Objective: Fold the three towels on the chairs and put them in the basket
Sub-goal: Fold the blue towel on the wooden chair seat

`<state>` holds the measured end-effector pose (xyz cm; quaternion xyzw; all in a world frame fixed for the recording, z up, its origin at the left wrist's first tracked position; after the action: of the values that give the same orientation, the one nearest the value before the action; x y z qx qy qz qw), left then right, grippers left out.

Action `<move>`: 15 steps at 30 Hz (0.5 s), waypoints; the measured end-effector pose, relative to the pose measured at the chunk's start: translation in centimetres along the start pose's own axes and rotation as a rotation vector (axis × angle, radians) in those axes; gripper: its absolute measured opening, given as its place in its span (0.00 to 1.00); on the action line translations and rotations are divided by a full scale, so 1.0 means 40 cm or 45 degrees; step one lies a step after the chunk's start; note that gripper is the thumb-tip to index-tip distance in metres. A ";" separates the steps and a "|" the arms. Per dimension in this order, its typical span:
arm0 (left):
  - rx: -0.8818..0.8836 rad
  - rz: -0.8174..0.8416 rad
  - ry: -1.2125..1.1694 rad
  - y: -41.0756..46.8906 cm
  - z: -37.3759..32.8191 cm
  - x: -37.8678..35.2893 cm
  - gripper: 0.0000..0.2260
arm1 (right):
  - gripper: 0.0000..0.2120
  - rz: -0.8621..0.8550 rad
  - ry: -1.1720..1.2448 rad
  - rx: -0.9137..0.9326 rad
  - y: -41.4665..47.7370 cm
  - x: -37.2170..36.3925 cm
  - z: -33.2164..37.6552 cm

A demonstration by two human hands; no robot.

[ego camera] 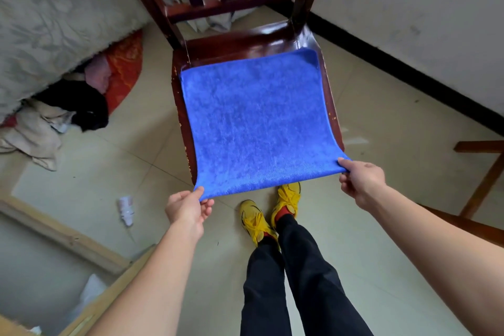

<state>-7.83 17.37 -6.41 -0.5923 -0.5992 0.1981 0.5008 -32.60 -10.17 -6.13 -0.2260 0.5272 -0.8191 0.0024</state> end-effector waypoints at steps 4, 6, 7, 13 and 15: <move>-0.121 0.115 -0.065 -0.023 -0.109 -0.033 0.05 | 0.05 0.061 0.064 0.153 -0.031 -0.034 0.093; -0.128 0.211 -0.111 -0.023 -0.182 -0.064 0.06 | 0.05 0.111 0.110 0.173 -0.043 -0.062 0.162; -0.137 0.249 -0.112 -0.017 -0.217 -0.079 0.05 | 0.05 0.124 0.123 0.190 -0.046 -0.073 0.195; -0.209 0.336 -0.066 0.090 -0.418 -0.189 0.03 | 0.02 0.233 0.113 0.237 0.011 -0.185 0.382; -0.242 0.355 0.000 0.121 -0.467 -0.231 0.04 | 0.03 0.298 0.077 0.192 0.045 -0.229 0.428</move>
<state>8.37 3.40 -5.95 -0.7145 -0.5272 0.2081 0.4102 -18.42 -23.51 -5.22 -0.1372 0.4867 -0.8570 0.0991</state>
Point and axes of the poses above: each hand's wrist, its own y-axis towards the middle knuckle, its own x-axis out of the back of the hand, z = x × y, the point moved 5 cm from there along y, towards the middle knuckle, and after that the axes turned 4 degrees about -x, right-handed, at the moved point
